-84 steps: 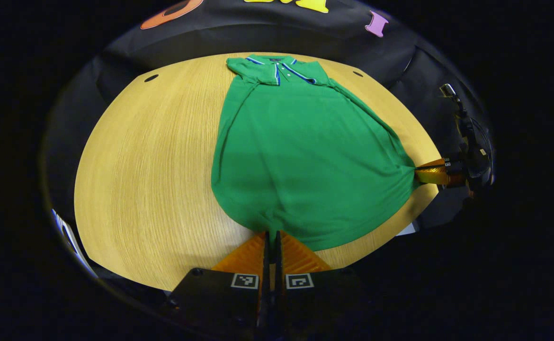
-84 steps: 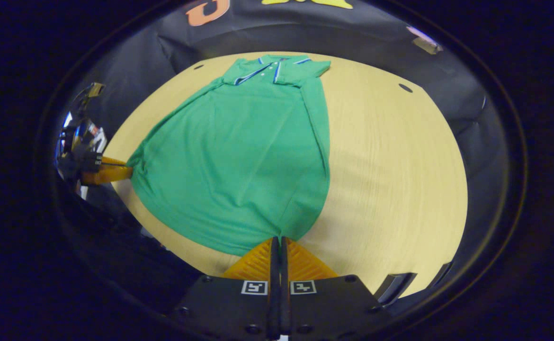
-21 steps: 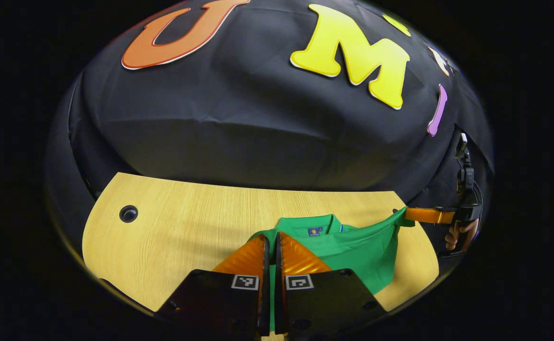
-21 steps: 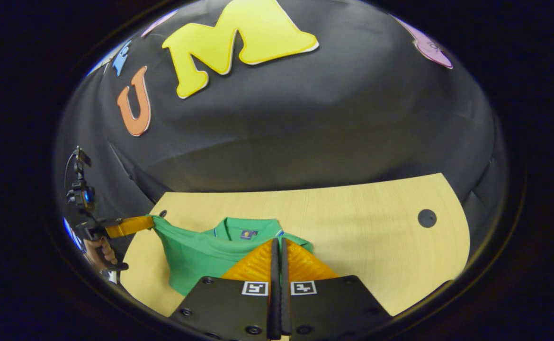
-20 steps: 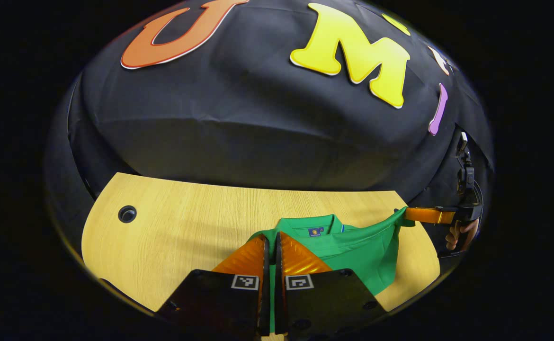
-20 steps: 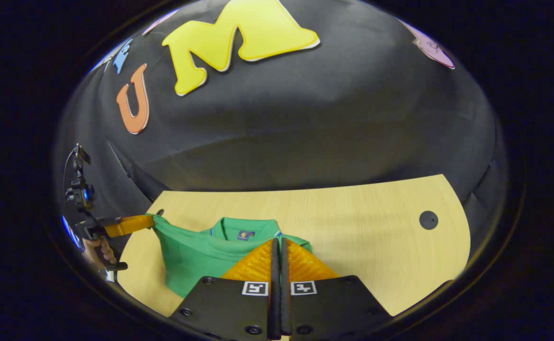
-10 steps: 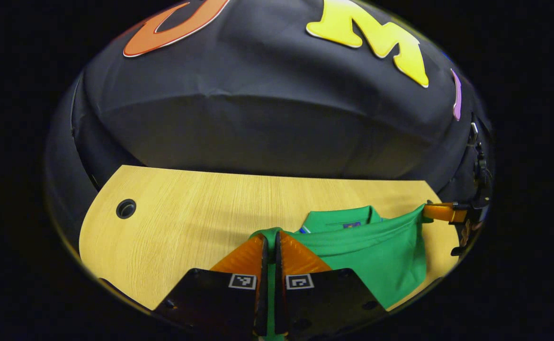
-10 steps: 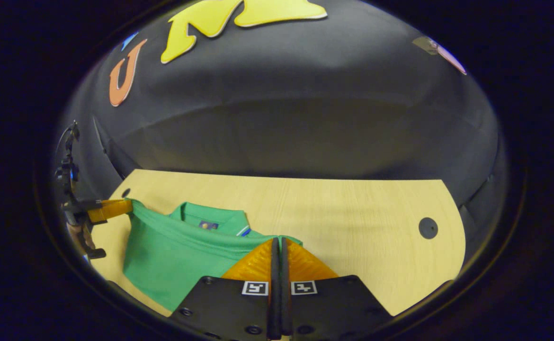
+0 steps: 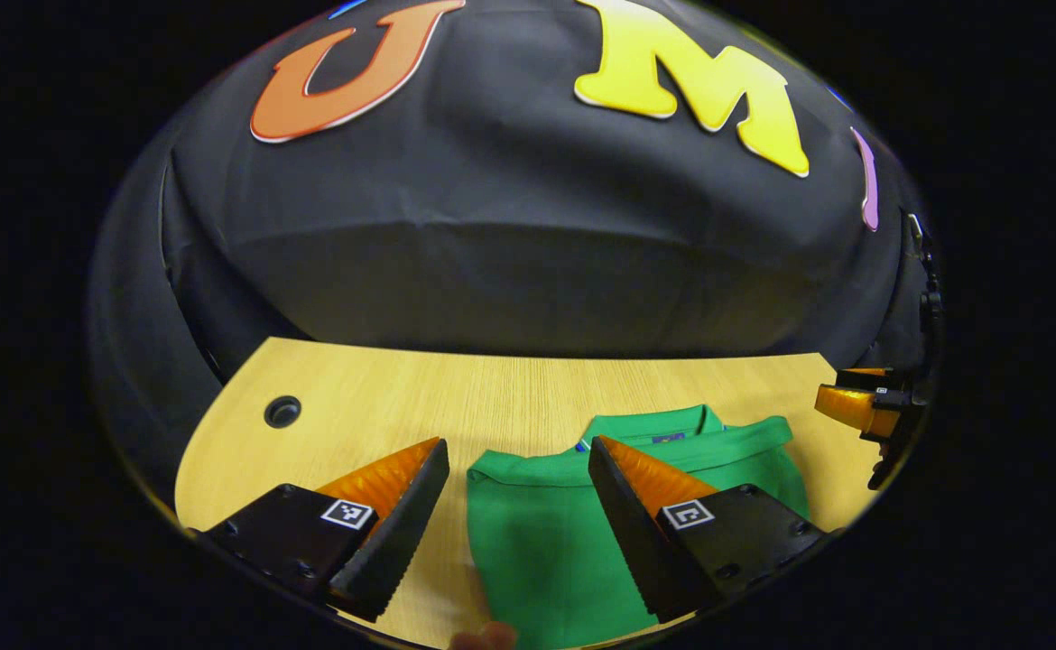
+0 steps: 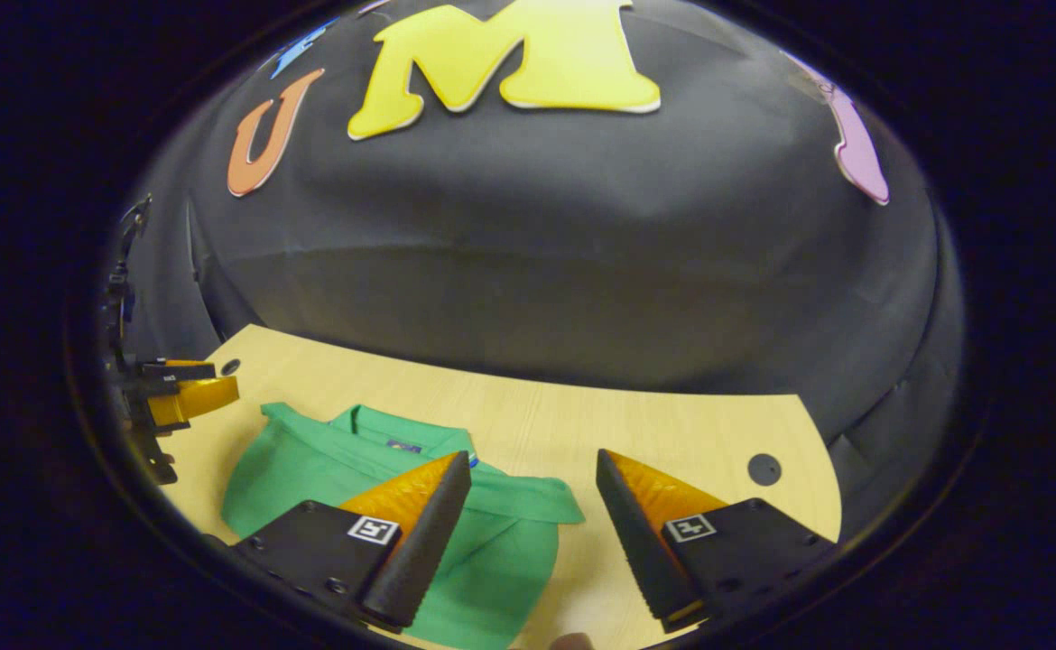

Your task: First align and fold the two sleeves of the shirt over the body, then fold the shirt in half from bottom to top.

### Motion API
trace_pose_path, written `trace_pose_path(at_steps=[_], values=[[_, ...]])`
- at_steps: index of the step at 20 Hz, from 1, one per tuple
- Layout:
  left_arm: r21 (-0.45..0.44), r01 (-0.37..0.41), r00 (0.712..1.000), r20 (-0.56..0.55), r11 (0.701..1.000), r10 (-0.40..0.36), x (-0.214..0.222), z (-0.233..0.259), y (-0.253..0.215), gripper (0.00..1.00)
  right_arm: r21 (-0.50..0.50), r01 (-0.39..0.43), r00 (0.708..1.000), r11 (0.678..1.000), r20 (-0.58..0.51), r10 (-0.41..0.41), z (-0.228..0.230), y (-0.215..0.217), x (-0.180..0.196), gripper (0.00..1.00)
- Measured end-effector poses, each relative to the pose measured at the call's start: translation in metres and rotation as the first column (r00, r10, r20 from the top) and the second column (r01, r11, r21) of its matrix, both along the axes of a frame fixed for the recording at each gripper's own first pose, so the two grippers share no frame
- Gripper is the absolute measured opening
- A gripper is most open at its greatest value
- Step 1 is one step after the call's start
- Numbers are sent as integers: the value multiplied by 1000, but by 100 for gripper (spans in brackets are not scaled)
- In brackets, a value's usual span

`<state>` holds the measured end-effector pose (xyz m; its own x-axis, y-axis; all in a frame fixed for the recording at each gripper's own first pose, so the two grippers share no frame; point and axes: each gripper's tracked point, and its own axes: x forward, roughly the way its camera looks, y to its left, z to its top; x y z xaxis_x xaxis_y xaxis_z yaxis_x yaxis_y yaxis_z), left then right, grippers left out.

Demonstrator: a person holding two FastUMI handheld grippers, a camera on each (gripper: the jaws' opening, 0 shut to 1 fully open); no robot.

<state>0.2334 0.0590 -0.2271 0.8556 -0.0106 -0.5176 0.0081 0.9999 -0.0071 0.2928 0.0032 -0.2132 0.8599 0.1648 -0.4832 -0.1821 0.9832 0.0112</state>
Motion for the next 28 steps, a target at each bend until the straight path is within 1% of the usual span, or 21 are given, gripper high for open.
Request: trace_pose_path(at_steps=[1,3,4,5,8,10,11,13,14,15,16,17,18,19,21,22,24,25,28], values=[[0,2,1000,23,1000,-2,-9,16,-3,100,2,8,1000,1000,23,-8,14,0,-10,92],[0,-13,997,69,1000,13,-30,51,-6,100,8,19,997,1000,76,-19,46,0,-36,96],[-12,-24,996,90,1000,25,-44,70,-8,100,11,24,994,1000,105,-25,63,0,-52,93],[-22,-34,993,114,999,37,-59,87,-9,100,15,27,991,1000,129,-29,78,1,-67,96],[-47,-62,979,192,997,70,-105,141,-12,100,31,42,980,999,196,-47,123,1,-120,96],[-56,-69,966,247,996,81,-136,175,-13,100,35,51,966,998,253,-58,155,0,-155,96],[-48,-68,958,277,997,79,-152,190,-12,99,34,52,957,998,284,-59,170,1,-170,99],[-14,-85,941,326,996,86,-177,218,-6,98,26,45,941,999,336,-51,193,6,-205,93],[-11,-91,932,350,996,89,-192,226,-4,98,19,43,933,999,357,-46,201,9,-222,93],[-14,-93,923,374,996,92,-205,231,-4,100,11,40,926,999,376,-41,209,13,-239,96],[-17,-98,915,392,995,97,-217,238,-4,99,7,34,919,999,393,-34,215,17,-253,96],[-22,-104,907,408,994,104,-229,244,-4,99,10,25,914,1000,405,-26,219,23,-267,93],[-30,-97,904,416,995,100,-240,249,-7,99,12,9,911,1000,412,-13,221,30,-282,95],[-34,-92,898,429,995,98,-250,252,-10,98,13,-1,908,1000,419,-5,222,35,-293,93],[-49,-83,890,445,995,96,-269,256,-17,100,25,-5,901,1000,434,-7,225,42,-312,93],[-50,-76,885,457,996,91,-278,258,-21,98,31,1,894,1000,448,-15,228,42,-321,93],[-38,-69,874,480,997,78,-292,261,-26,98,34,7,879,999,476,-22,237,43,-334,93],[-29,-59,870,489,998,65,-297,262,-31,98,23,5,872,1000,489,-16,239,43,-338,95],[-11,-42,859,511,999,41,-306,268,-40,98,14,12,857,1000,516,-18,248,42,-340,93]])
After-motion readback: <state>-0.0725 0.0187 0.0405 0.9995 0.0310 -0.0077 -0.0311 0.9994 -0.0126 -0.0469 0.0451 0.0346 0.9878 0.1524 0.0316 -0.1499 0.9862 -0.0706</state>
